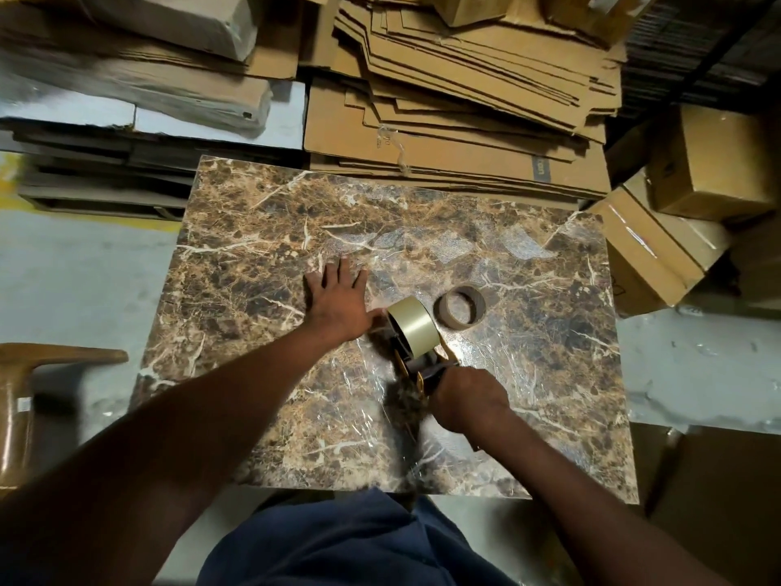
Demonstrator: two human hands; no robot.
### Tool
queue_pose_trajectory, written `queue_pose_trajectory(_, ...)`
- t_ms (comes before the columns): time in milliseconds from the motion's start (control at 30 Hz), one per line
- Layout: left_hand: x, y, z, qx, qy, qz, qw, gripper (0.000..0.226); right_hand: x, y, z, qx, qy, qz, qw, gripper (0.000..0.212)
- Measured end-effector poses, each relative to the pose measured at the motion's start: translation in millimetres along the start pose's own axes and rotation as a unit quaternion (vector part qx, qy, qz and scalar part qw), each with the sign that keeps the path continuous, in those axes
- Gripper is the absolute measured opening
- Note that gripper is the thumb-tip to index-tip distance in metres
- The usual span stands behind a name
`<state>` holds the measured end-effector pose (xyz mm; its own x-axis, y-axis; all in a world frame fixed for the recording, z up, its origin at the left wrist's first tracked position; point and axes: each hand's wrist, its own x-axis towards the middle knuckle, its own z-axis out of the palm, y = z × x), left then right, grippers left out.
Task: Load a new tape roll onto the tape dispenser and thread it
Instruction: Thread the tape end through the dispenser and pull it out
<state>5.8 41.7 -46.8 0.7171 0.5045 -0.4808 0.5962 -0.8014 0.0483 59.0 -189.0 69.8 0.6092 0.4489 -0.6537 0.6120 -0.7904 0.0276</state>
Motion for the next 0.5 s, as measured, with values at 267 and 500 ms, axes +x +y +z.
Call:
queue_pose_trajectory(267,-6,-3,21,-0.053,0.036,0.005,0.998,0.108,8,-17,-21,-0.009,-0.014,0.014,1.0,0.035)
queue_pose_trajectory(500,-1,0,22,-0.092,0.029,-0.013,0.995,0.116,2,-15,-20,0.011,-0.044,0.011,0.999,0.033)
